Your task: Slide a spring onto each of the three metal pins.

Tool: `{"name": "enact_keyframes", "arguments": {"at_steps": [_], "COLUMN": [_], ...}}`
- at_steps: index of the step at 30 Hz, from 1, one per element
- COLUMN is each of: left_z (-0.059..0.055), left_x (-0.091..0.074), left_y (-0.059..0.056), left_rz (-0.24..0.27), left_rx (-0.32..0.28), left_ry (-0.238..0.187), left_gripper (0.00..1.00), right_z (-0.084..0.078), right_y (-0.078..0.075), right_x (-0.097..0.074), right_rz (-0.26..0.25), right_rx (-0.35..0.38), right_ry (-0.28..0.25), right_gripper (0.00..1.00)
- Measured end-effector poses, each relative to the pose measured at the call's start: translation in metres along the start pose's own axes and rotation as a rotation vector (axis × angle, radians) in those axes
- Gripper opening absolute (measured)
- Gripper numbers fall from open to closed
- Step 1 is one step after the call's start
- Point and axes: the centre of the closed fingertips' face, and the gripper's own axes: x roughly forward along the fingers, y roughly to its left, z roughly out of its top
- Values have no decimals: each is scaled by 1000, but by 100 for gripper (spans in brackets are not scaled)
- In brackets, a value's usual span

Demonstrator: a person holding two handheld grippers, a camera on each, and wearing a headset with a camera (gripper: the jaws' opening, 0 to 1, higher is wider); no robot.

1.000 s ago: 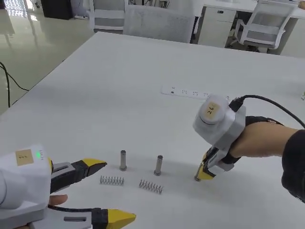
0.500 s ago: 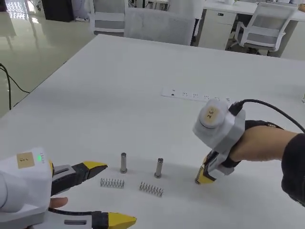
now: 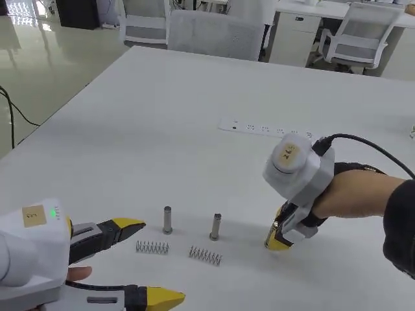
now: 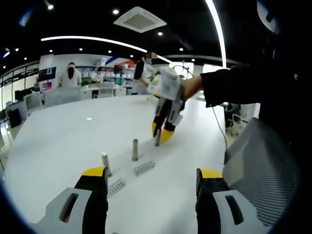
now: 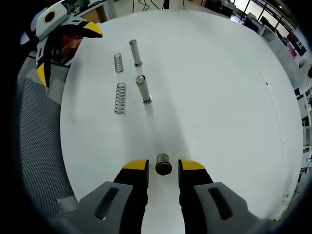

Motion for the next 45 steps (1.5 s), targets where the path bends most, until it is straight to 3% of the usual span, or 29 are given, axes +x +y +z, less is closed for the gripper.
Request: {"name": "enact_keyframes", "arguments": {"at_steps": [10, 26, 45], "left_z": [0, 0, -1], "left_x": [1, 0, -1], "left_y": [1, 1, 0], "left_rz": [-2, -4, -5], "left_rx": [3, 7, 9], "left_ry": [-1, 0, -1], "left_gripper": [70, 70, 70], "right_z": [2, 21, 48], "right_y": [-2, -2, 21], "right_x": [-5, -19, -24], "right_rz": [-16, -49, -20], "right_rx": [-1, -24, -67], "right_ry": [-20, -76, -116], "right_gripper": [30, 36, 36]}}
